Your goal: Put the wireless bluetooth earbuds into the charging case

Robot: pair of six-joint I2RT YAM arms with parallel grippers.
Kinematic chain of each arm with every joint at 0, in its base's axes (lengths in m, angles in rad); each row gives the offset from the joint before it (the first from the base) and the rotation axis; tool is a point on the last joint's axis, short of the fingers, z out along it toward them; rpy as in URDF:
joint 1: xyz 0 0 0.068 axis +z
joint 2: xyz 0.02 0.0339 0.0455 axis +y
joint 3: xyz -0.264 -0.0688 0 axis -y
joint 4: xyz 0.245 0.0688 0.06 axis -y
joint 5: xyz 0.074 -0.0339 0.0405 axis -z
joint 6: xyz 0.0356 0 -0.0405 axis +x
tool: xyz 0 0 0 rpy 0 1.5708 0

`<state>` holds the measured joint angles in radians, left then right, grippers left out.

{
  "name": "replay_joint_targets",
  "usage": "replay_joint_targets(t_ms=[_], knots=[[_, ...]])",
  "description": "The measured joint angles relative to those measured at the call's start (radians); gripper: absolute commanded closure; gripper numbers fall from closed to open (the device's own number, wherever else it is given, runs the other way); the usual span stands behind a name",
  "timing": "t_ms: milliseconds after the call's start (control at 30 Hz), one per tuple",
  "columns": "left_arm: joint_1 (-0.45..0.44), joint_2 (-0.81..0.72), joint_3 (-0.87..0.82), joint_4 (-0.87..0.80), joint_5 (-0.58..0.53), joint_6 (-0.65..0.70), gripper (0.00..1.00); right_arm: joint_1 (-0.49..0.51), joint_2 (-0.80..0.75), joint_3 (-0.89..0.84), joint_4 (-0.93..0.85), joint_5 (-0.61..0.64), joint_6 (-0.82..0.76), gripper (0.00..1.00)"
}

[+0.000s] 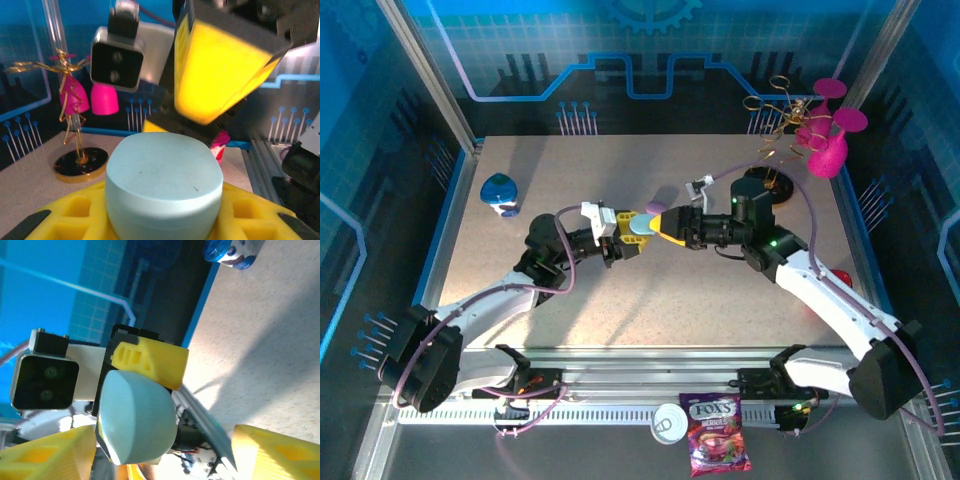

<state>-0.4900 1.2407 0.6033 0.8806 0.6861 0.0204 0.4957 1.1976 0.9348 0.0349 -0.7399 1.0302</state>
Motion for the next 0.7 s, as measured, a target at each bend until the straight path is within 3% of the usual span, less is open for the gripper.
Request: replay_joint_targets(t_ms=[167,400,567,600,700], knots=[[0.0,0.0,-0.013,0.029,-0.017,-0.016,0.7,0.001,0.029,-0.064,0.203,-0.05,0.146,0.45],[0.0,0.002,-0.018,0.047,-0.025,-0.021,0.7,0.009,0.051,-0.08,0.344,-0.079,0.238,0.74],[0.002,0.001,-0.022,0.054,-0.036,-0.02,0.66,0.007,0.06,-0.084,0.375,-0.081,0.265,0.8],[0.002,0.001,-0.025,0.06,-0.036,-0.019,0.6,0.007,0.06,-0.084,0.374,-0.081,0.264,0.8],[-0.001,-0.002,-0.032,0.067,-0.039,-0.003,0.24,0.007,0.06,-0.086,0.364,-0.078,0.251,0.8]])
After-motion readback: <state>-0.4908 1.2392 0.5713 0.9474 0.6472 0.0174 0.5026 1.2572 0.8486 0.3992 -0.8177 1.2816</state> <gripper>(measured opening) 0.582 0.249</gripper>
